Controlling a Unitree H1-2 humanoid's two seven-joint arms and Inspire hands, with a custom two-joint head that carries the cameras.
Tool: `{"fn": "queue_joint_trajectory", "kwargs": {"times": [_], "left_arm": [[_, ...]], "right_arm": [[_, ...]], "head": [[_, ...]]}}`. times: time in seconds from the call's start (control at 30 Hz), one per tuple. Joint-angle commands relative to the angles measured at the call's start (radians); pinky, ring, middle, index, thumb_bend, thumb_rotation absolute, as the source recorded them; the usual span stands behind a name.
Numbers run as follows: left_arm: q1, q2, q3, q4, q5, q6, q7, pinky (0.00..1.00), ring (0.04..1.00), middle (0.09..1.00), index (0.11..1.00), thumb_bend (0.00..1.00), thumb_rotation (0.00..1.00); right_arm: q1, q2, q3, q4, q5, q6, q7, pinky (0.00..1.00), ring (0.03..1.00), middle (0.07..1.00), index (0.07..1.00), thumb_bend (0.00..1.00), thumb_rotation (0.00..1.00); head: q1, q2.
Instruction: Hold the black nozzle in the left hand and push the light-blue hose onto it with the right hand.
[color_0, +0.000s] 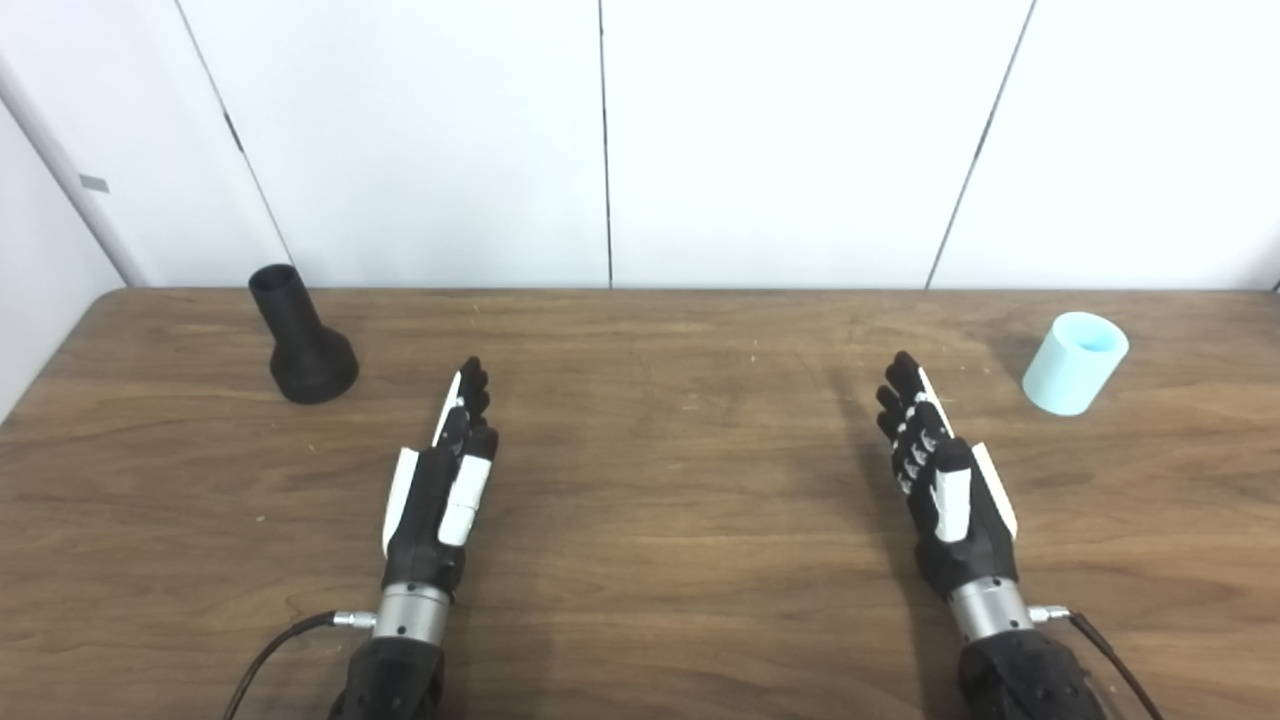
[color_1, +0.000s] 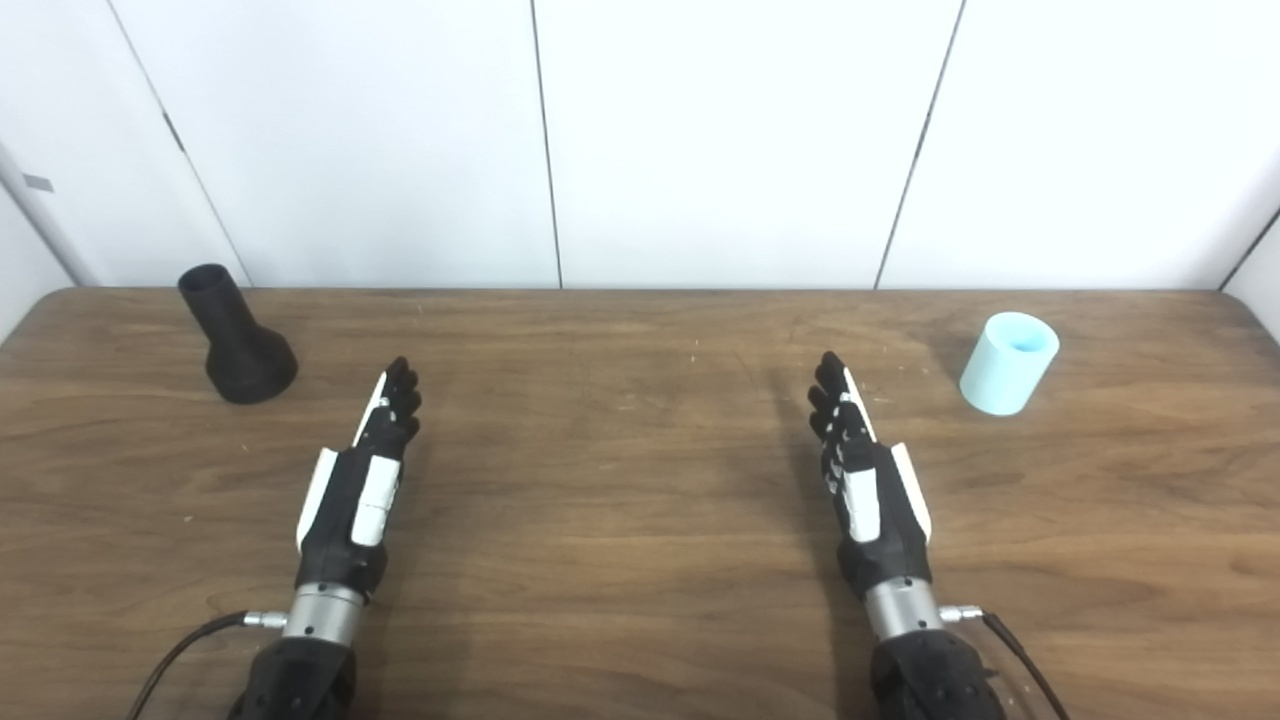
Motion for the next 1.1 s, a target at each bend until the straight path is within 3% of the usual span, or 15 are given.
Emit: {"fn": "queue_joint_trajectory", "kwargs": {"times": [0.0, 0.23, 1.07], "left_arm": [[-0.026, 0.003, 0.003, -0.017, -0.004, -0.024, 0.002, 1.0, 1.0, 1.0, 1.0, 0.99, 0.98], [-0.026, 0.006, 0.0, -0.016, 0.001, -0.026, 0.002, 1.0, 1.0, 1.0, 1.0, 0.95, 0.99], [-0.025, 0.005, 0.002, -0.012, -0.007, -0.022, 0.0, 1.0, 1.0, 1.0, 1.0, 0.97, 0.99]], "right_arm": [[-0.02, 0.005, 0.0, -0.036, 0.005, -0.015, -0.002, 1.0, 1.0, 1.0, 1.0, 0.82, 1.0], [-0.018, 0.004, 0.002, -0.044, 0.001, -0.009, -0.003, 1.0, 1.0, 1.0, 1.0, 0.82, 1.0], [-0.017, 0.003, 0.003, -0.043, -0.008, -0.01, -0.005, 1.0, 1.0, 1.0, 1.0, 0.81, 1.0]], "head": [[0.0, 0.001], [0.001, 0.001], [0.001, 0.003]]}}
